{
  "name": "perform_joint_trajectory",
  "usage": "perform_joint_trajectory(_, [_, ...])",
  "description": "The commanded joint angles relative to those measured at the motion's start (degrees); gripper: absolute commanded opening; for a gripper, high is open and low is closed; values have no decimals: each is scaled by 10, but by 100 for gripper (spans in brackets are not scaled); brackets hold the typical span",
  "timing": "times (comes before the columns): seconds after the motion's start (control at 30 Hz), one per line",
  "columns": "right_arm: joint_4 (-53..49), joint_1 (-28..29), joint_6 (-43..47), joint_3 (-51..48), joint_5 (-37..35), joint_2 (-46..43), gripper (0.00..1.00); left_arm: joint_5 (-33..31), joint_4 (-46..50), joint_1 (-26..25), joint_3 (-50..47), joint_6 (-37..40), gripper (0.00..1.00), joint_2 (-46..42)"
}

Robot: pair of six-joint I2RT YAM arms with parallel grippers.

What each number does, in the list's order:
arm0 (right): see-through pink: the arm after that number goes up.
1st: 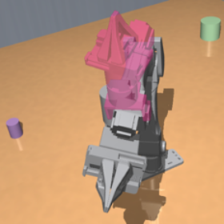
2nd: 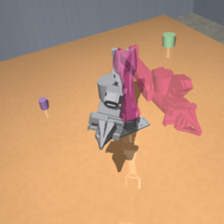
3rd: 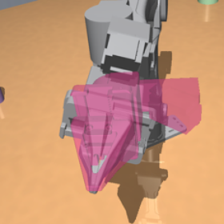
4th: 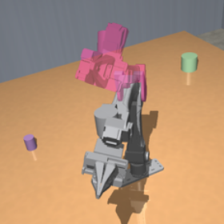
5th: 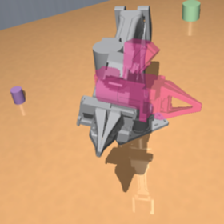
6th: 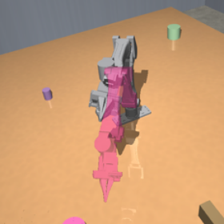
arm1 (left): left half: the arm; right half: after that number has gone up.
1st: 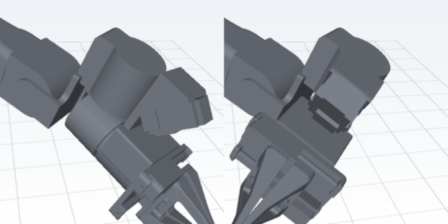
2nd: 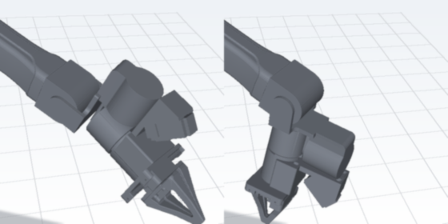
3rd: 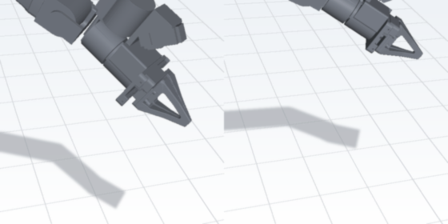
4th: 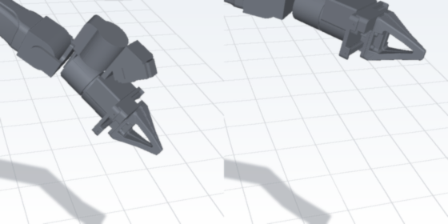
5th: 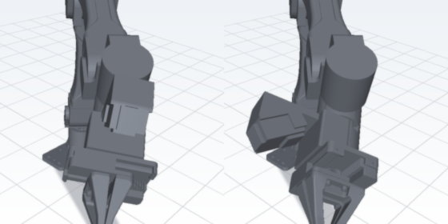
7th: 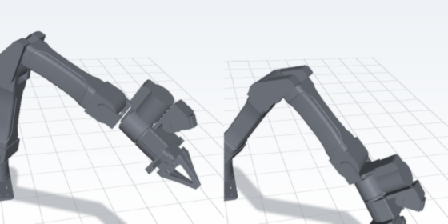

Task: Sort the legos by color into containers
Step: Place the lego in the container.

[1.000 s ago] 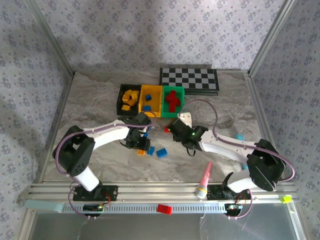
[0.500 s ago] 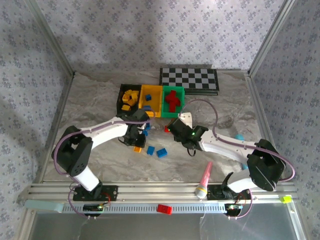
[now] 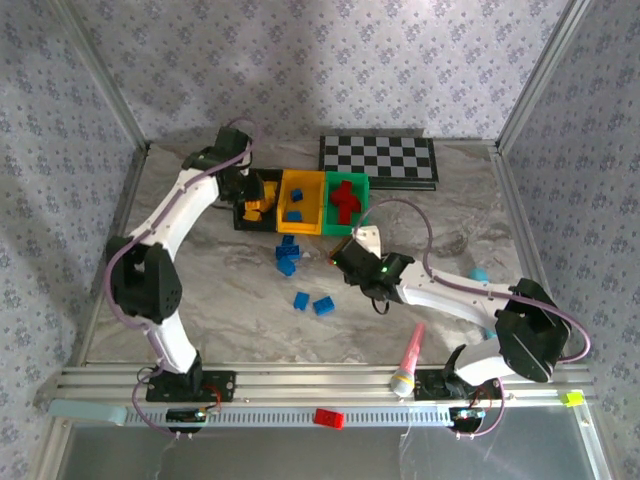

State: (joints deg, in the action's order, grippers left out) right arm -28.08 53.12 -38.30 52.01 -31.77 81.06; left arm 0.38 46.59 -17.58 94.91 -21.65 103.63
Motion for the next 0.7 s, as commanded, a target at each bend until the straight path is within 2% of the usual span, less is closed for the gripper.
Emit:
perform_joint_trajectory(0.0, [-17, 15, -22, 13, -19, -6, 67, 11, 37, 14, 69, 1, 38, 66])
perform_joint_trajectory(0.13, [-14, 27, -31, 11, -7, -2, 67, 23, 59, 20, 164, 3, 45, 147])
perform_joint_trajectory(0.2, [-10, 37, -32, 13, 1, 3, 67, 19, 83, 24, 215, 5, 56, 178])
perform_joint_trajectory(0.27, [-4, 47, -32, 17, 12, 12, 67, 18, 88, 25, 220, 6, 65, 180])
perform_joint_trajectory(0.4, [18, 69, -35, 14, 45, 41, 67, 64, 39, 26, 130, 2, 67, 123])
perform_joint_trajectory(0.67, [27, 125, -57, 28, 98, 113, 68, 85, -54, 26, -126, 12, 68, -69])
